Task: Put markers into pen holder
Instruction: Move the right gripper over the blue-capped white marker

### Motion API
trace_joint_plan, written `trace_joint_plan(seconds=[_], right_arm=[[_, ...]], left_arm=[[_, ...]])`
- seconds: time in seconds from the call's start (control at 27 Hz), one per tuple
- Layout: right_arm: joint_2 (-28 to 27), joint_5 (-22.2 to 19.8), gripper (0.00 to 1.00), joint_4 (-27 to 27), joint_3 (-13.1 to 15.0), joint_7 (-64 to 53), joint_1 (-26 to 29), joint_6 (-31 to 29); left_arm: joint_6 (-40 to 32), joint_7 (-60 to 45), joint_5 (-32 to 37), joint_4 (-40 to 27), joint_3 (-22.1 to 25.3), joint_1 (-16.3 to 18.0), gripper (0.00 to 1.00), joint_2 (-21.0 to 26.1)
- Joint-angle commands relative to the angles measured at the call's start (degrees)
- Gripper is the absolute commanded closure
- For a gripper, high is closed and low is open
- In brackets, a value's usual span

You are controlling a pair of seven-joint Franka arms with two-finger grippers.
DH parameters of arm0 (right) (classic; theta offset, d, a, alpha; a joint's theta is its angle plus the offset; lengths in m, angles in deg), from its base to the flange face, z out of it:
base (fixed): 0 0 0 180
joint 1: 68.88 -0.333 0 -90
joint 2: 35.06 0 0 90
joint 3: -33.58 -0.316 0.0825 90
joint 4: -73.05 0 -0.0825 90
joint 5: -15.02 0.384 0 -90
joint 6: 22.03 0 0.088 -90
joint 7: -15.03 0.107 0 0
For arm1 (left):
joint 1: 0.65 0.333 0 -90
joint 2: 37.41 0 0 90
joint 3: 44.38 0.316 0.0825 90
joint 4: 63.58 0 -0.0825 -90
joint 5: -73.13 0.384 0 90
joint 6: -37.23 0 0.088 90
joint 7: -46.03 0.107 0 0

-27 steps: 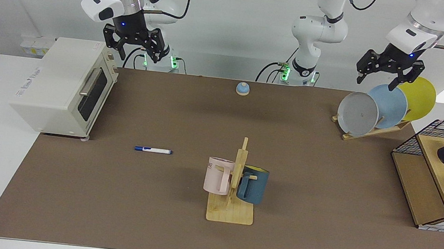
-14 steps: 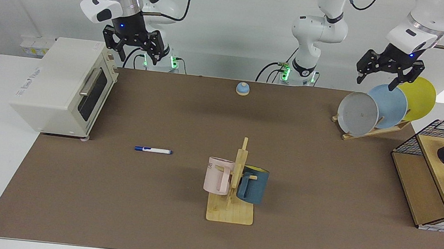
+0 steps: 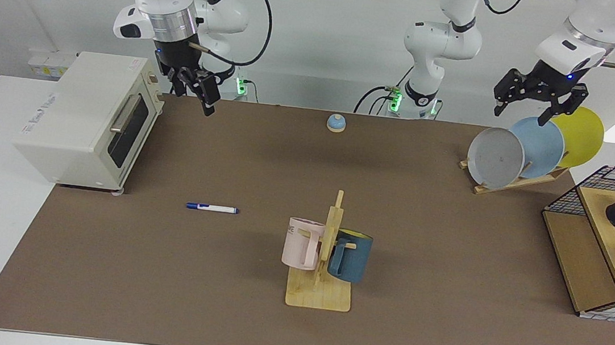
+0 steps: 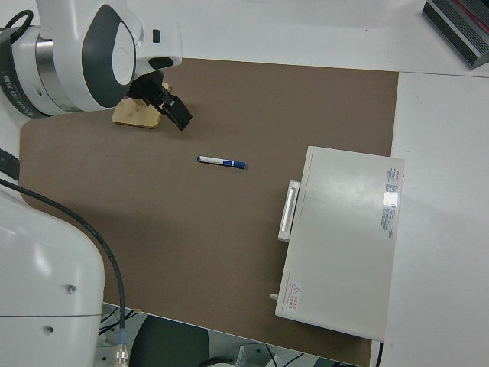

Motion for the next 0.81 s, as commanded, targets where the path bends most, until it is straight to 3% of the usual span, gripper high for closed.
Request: trace_joint_plan(seconds=[0.0,0.33,0.55,0.78], right_arm=[[-0.63,1.77,0.01,3.48,-0.38,15.51,1.80,-5.07],[-4.85,1.69,0.01,5.67,-0.29,33.72,1.89,-8.31],[-4.77,1.08,0.01,11.39,-0.29,36.02,1.62,-9.64],[-7.22,0.10,0.01,12.45,-0.11,39.09,2.50,-14.64]], left_arm=[[-0.54,-0.30,0.69,0.13,-0.05,0.02,0.00,-0.46],[-0.54,-0.30,0.69,0.13,-0.05,0.02,0.00,-0.46],[-0.45,-0.30,0.69,0.13,-0.05,-0.06,0.00,-0.46],[-0.36,-0.30,0.69,0.31,-0.14,-0.33,0.00,-0.37]])
